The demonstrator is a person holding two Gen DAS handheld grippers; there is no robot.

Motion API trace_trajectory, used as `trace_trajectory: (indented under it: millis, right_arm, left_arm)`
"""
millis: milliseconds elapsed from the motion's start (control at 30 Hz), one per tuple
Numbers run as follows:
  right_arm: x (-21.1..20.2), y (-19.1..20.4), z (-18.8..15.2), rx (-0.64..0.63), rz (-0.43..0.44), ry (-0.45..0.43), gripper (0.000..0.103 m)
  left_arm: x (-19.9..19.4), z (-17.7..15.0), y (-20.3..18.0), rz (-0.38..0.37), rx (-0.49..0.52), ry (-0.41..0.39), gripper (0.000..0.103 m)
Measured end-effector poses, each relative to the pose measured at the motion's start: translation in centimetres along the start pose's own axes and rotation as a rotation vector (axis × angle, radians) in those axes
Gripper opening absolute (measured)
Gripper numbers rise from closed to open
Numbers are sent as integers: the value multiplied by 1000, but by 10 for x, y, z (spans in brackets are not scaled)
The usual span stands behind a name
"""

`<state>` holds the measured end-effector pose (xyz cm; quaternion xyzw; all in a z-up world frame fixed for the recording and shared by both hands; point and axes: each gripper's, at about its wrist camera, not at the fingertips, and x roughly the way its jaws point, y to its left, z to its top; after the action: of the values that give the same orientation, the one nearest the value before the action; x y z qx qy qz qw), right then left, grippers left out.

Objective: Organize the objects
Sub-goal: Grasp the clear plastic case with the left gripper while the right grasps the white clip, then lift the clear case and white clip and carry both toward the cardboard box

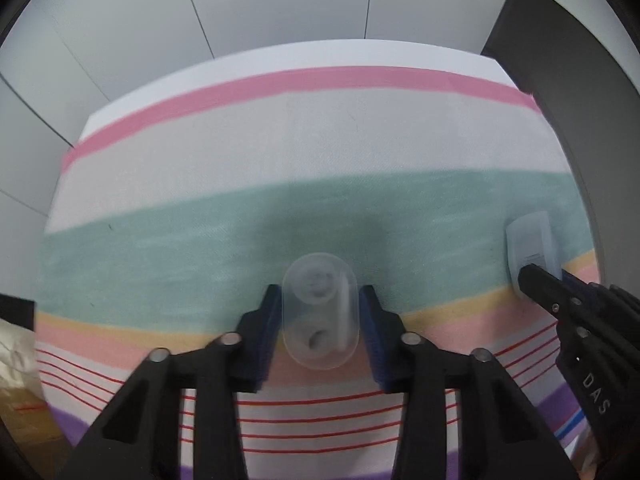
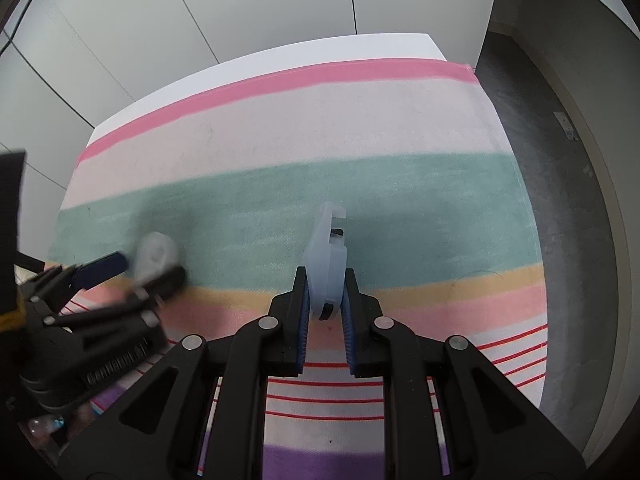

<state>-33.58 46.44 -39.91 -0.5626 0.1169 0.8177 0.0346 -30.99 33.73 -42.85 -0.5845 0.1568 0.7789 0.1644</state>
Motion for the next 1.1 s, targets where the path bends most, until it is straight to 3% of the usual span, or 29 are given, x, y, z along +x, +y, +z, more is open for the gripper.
trace_trajectory:
  millis: [533,800,1100]
  right_arm:
    - [-6,20,4,-83,-60,0,15]
    - [-33,35,13,-113,-76,-22,15]
    - [-93,60,26,-139,-80,-67,15]
  left_arm:
    - [-21,-10,12,39,-31,-12,39]
    - [-73,-9,37,67,-70,-67,39]
    - [-130,1,75,89,-116,-134,39]
